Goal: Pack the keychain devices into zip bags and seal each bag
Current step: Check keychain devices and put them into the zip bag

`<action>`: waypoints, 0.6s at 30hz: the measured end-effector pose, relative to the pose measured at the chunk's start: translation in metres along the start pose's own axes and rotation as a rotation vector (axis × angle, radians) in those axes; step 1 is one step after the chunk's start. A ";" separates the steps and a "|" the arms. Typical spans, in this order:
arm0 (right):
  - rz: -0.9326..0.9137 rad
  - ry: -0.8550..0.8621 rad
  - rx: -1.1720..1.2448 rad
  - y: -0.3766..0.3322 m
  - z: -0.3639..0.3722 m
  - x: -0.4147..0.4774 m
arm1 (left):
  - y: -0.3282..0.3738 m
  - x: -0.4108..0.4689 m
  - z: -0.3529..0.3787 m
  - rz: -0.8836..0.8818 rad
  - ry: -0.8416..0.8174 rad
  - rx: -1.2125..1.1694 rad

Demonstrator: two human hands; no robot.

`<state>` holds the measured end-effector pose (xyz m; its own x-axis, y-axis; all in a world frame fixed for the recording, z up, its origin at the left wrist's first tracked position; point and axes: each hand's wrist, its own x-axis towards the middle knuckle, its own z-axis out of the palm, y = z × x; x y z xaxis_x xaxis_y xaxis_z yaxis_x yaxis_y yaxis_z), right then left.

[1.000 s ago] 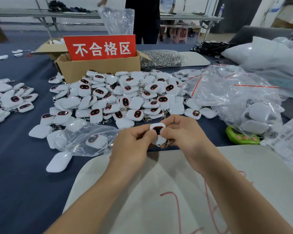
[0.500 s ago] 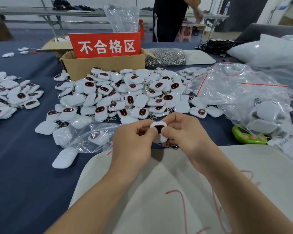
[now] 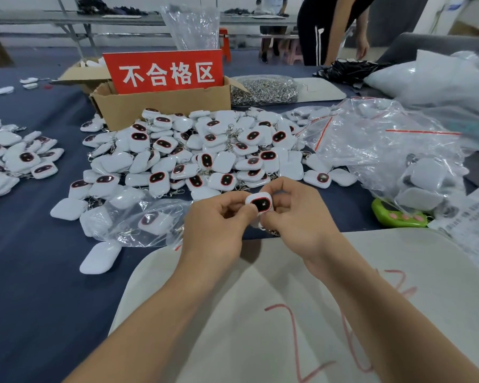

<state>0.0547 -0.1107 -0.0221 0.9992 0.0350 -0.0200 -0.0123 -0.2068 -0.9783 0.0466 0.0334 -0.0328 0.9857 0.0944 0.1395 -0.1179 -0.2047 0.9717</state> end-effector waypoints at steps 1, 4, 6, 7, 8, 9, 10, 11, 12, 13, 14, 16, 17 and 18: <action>-0.002 0.011 -0.015 0.000 0.001 0.000 | 0.000 0.000 0.000 0.002 0.001 0.003; -0.007 0.034 -0.056 0.001 0.002 0.001 | 0.001 0.000 -0.001 -0.001 0.003 0.003; -0.003 0.043 -0.071 0.002 0.002 0.002 | 0.001 0.000 -0.001 0.000 0.001 -0.001; 0.000 0.045 -0.077 0.002 0.001 0.002 | 0.001 0.000 -0.001 0.005 -0.003 -0.001; 0.002 0.046 -0.080 0.001 0.001 0.002 | 0.001 0.000 -0.001 0.014 -0.005 0.004; 0.004 0.047 -0.077 0.001 0.001 0.002 | 0.001 -0.001 -0.001 0.024 -0.005 0.014; 0.006 0.048 -0.070 0.000 0.000 0.002 | 0.001 -0.001 -0.001 0.036 -0.006 0.031; 0.008 0.049 -0.067 0.000 0.000 0.002 | 0.001 -0.001 -0.001 0.047 -0.009 0.052; 0.010 0.052 -0.066 -0.001 -0.001 0.002 | 0.002 -0.002 -0.001 0.056 -0.014 0.069; 0.011 0.052 -0.067 -0.001 -0.002 0.002 | 0.002 -0.003 -0.001 0.062 -0.020 0.081; 0.013 0.050 -0.070 -0.001 -0.002 0.002 | 0.002 -0.003 -0.001 0.068 -0.024 0.091; 0.017 0.034 -0.073 -0.001 -0.003 0.002 | 0.001 -0.003 -0.002 0.075 -0.026 0.105; 0.018 0.020 -0.065 -0.001 -0.004 0.002 | 0.001 -0.003 -0.001 0.074 -0.023 0.102; 0.020 0.006 -0.048 -0.002 -0.004 0.002 | 0.001 -0.003 -0.001 0.068 -0.018 0.098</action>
<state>0.0570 -0.1142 -0.0189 0.9990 0.0244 -0.0385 -0.0310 -0.2536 -0.9668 0.0437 0.0340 -0.0318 0.9780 0.0593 0.2001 -0.1731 -0.3047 0.9366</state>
